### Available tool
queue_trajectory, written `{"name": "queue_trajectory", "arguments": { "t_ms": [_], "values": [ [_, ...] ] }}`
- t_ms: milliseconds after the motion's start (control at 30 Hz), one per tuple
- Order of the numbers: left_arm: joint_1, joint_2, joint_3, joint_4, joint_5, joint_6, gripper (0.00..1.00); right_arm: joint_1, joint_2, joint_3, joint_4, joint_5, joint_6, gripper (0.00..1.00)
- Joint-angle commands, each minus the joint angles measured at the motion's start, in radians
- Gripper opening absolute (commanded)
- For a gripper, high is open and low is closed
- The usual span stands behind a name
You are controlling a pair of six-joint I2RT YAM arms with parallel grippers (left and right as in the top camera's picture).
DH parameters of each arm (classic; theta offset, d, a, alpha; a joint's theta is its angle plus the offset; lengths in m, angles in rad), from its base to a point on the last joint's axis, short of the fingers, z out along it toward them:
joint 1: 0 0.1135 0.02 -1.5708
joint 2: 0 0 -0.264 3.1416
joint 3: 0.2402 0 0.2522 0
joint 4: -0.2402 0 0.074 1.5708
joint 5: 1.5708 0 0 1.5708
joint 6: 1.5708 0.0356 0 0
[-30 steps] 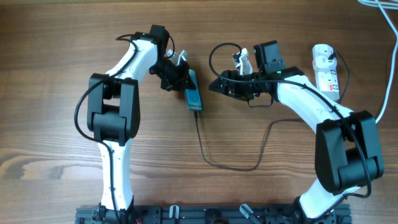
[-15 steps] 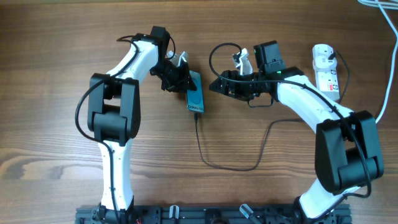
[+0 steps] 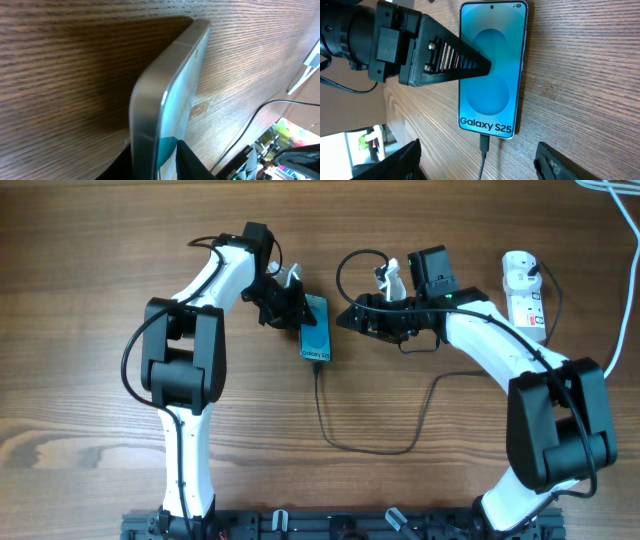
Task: Plug charger to phone and switch on socket
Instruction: 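Lower the phone flat onto the table with both grippers and release, then lift both grippers up and away from the plugged-in phone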
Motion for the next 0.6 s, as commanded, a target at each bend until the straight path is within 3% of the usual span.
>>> {"name": "queue_trajectory", "arguments": {
  "t_ms": [0,567],
  "values": [
    [-0.004,0.013,-0.012,0.003,-0.055,-0.006,0.25,-0.001,0.009,0.015,-0.008,0.014,-0.021,0.74],
    [-0.004,0.013,-0.012,0.003,-0.226,-0.006,0.35,-0.001,0.009,0.015,-0.016,0.029,-0.021,0.74]
  ]
}}
